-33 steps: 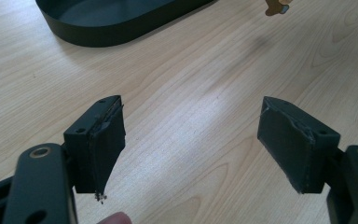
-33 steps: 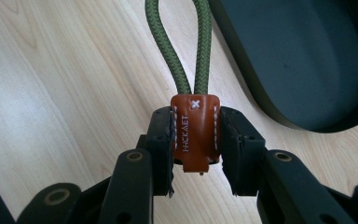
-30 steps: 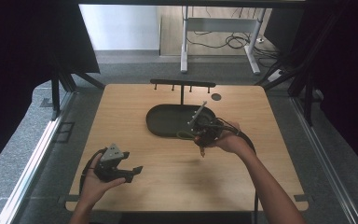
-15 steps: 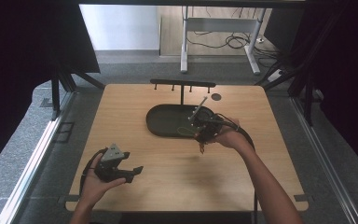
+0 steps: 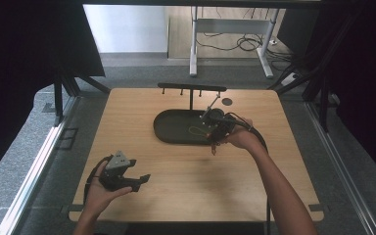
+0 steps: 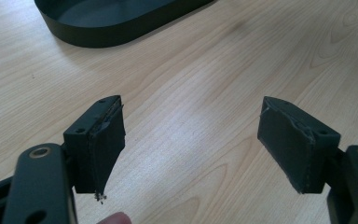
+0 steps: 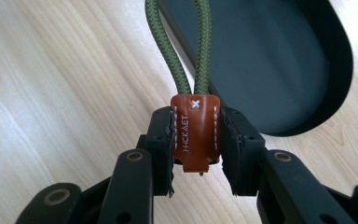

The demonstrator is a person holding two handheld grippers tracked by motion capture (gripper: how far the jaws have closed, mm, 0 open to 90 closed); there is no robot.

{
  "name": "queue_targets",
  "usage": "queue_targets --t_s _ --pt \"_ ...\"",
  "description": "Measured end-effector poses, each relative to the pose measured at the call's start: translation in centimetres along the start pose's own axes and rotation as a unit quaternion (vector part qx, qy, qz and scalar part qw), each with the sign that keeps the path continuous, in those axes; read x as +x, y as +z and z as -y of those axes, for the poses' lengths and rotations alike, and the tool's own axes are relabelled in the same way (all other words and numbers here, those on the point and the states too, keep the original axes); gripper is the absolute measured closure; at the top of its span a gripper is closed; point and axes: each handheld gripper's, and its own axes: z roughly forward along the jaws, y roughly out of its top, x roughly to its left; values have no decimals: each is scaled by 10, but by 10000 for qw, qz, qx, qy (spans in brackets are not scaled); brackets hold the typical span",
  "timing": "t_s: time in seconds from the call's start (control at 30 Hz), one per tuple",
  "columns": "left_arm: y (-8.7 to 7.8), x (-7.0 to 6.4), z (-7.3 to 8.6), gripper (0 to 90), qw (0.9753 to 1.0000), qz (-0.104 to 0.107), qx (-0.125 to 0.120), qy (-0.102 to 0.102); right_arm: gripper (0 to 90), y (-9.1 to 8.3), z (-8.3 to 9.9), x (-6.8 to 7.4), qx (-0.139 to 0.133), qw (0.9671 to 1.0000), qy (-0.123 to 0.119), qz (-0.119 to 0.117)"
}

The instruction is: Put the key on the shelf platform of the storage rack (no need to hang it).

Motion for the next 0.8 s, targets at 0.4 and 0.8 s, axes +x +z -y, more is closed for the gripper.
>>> queue_targets --t_s 0.4,0.8 --pt "-1 0 0 236 10000 1 -4 23 668 2 -8 -16 44 10000 69 47" --pt "1 -2 -1 236 10000 30 12 50 668 5 -19 -28 56 9998 152 91"
